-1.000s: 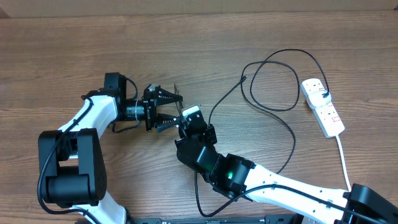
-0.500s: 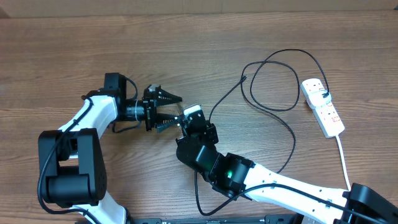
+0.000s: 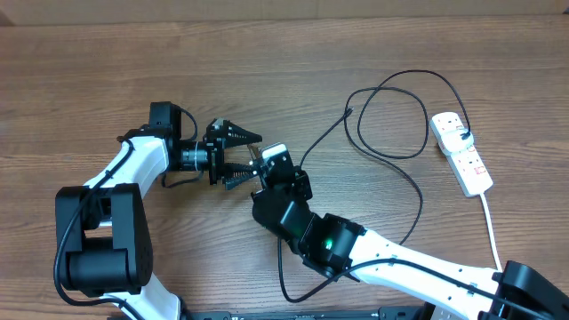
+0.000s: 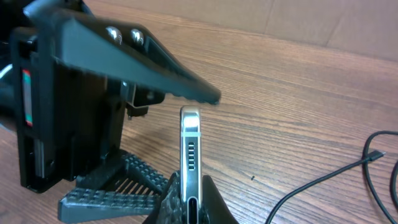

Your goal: Plug charger to phone and switch on socket

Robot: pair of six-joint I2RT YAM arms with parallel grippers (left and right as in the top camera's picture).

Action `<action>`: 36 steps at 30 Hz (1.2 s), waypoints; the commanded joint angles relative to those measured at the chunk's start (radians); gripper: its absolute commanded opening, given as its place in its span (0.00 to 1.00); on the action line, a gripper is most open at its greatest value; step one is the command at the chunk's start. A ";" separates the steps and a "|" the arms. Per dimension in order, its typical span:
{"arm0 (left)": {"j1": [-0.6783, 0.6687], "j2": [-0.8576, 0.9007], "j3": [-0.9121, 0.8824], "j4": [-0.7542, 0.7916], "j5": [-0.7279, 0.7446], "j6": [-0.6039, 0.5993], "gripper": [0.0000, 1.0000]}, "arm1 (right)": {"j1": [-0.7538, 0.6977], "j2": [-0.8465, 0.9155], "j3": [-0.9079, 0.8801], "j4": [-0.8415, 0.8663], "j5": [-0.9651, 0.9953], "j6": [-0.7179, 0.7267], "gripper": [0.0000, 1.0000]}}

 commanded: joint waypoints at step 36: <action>0.106 -1.285 0.132 -0.686 -1.344 -0.215 1.00 | -0.669 -0.163 0.072 -0.048 -1.091 0.799 0.04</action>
